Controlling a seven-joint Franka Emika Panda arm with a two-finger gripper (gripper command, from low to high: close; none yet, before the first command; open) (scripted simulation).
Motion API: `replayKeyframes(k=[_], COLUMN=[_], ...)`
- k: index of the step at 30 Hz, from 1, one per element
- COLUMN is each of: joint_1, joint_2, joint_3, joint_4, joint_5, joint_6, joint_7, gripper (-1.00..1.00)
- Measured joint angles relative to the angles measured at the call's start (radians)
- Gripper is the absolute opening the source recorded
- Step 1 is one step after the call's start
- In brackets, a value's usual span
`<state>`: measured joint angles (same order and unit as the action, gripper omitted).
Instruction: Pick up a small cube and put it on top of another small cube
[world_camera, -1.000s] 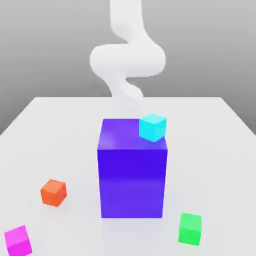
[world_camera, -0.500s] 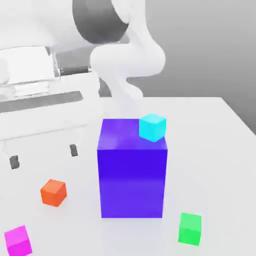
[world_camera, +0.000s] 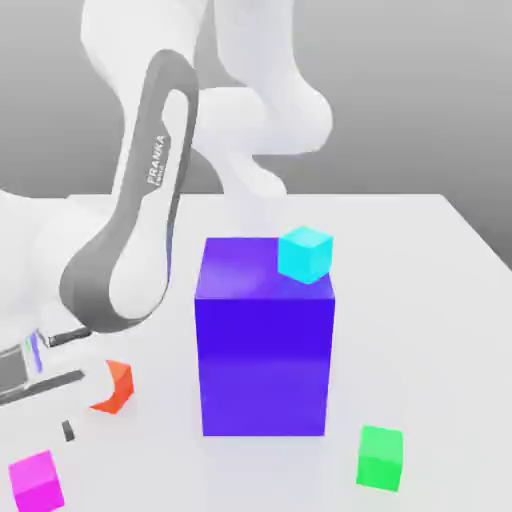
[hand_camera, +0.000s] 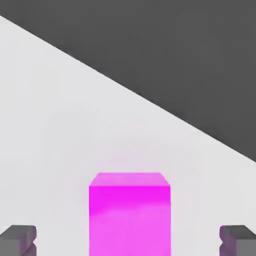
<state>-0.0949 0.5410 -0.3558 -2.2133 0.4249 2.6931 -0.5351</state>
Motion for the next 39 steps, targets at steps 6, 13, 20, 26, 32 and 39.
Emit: replayKeyframes(k=[6,13,20,26,32,39], joint_1=[-0.017,0.067,0.313,0.515,0.602,0.592], joint_2=[0.025,-0.088,-0.203,-0.351,-0.337,-0.282], joint_3=[0.02,-0.052,0.014,0.104,0.195,0.212], joint_4=[0.007,-0.005,-0.092,-0.22,-0.305,-0.304], joint_5=[0.011,-0.097,-0.221,-0.344,-0.345,-0.323], joint_6=[0.016,-0.079,-0.092,-0.083,0.025,0.077], joint_7=[-0.009,0.069,0.204,0.334,0.365,0.35], gripper=[-1.0,-1.0,-1.0,-1.0,-1.0,1.0])
